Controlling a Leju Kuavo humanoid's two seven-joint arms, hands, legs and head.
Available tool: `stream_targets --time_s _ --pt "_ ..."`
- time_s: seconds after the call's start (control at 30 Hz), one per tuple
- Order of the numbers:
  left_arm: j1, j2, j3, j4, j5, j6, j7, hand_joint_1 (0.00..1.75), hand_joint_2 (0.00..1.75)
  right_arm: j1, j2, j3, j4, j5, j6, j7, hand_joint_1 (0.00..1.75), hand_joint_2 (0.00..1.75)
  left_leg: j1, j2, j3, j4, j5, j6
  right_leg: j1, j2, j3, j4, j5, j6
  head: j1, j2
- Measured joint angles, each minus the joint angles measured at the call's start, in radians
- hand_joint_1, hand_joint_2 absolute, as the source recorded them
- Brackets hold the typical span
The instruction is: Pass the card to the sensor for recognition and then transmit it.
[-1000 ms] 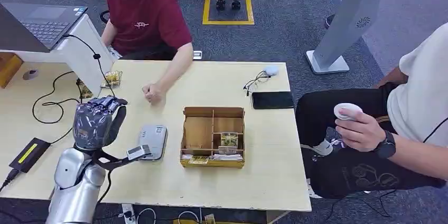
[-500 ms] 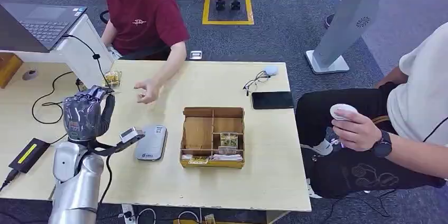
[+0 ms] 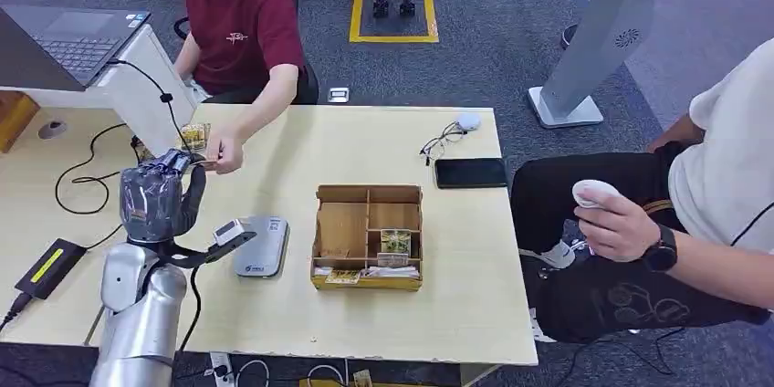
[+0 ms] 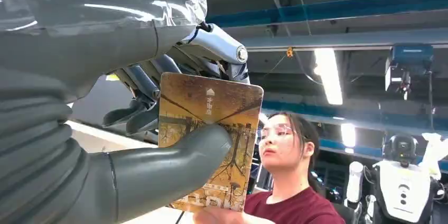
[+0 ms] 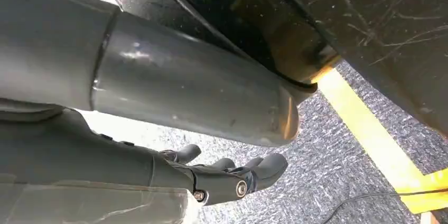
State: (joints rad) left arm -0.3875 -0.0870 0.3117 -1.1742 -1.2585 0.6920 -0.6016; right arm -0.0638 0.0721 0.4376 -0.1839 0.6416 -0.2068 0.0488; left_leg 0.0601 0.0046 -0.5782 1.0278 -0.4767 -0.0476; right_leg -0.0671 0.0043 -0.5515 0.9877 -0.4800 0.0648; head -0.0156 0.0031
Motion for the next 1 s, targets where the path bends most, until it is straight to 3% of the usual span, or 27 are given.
stream_targets --time_s 0.13,0.17,0.33,0.4,0.5,0.57,0.73,0.8,1.0 --pt "-0.003 0.0 0.0 0.012 0.006 0.0 0.0 1.75 1.75 0.001 0.0 0.0 0.0 0.0 -0.002 0.0 0.0 0.0 0.0 0.0 0.0 0.0 0.0 0.0 0.0 0.0 0.0 0.0 0.0 0.0 0.0 0.0" --pt "-0.003 0.0 0.0 0.014 0.006 0.0 0.0 0.0 1.75 0.001 0.0 0.0 0.0 0.0 -0.003 0.0 0.0 0.0 0.0 0.0 0.0 0.0 0.0 0.0 0.0 0.0 0.0 0.0 0.0 0.0 0.0 0.0" --pt "-0.006 0.0 -0.001 0.036 0.071 0.0 -0.003 0.0 1.75 0.001 0.0 0.0 0.0 0.0 -0.008 0.0 0.0 0.0 0.0 0.0 0.0 0.0 0.0 0.0 0.0 0.0 0.0 0.0 0.0 0.0 0.0 0.0" --pt "-0.012 0.004 -0.015 0.068 0.193 -0.013 0.017 0.0 1.75 0.002 0.0 0.0 0.0 -0.003 -0.013 0.0 0.0 0.0 0.0 0.0 0.0 0.0 0.0 0.0 0.0 0.0 -0.001 0.0 0.0 0.0 0.0 0.0" --pt "-0.011 0.03 -0.129 0.088 0.494 -0.128 0.134 0.0 1.75 0.007 0.0 -0.002 0.0 -0.006 -0.023 -0.004 0.0 0.0 0.0 0.0 0.0 0.0 0.0 0.0 0.0 0.0 0.0 0.0 0.0 0.0 0.0 0.0" --pt "-0.006 0.048 -0.2 0.088 0.572 -0.163 0.183 0.0 1.75 0.01 0.0 -0.006 0.0 -0.009 -0.029 -0.005 0.0 0.0 0.0 0.0 0.0 0.0 0.0 0.0 0.0 0.0 0.0 0.0 0.0 0.0 0.0 0.0" --pt "0.062 0.098 -0.367 0.011 0.744 -0.342 0.253 0.0 1.75 0.019 0.0 -0.021 0.001 -0.026 -0.037 -0.002 0.0 0.0 0.0 0.0 -0.001 0.0 0.0 0.0 0.0 0.0 -0.001 0.0 0.0 0.0 0.0 0.0" --pt "0.098 0.123 -0.431 -0.042 0.756 -0.393 0.253 0.0 1.75 0.021 0.0 -0.027 0.001 -0.036 -0.041 -0.002 0.0 0.0 0.0 0.0 -0.002 0.0 0.0 0.0 0.0 -0.001 -0.001 0.0 0.0 0.0 0.0 0.0" --pt "0.257 0.211 -0.603 -0.223 0.623 -0.39 0.233 0.0 1.75 0.028 0.0 -0.044 0.001 -0.042 -0.049 -0.007 0.0 0.0 0.0 0.0 -0.002 0.0 -0.001 0.0 0.0 0.0 -0.002 0.0 -0.001 0.0 -0.001 0.0"
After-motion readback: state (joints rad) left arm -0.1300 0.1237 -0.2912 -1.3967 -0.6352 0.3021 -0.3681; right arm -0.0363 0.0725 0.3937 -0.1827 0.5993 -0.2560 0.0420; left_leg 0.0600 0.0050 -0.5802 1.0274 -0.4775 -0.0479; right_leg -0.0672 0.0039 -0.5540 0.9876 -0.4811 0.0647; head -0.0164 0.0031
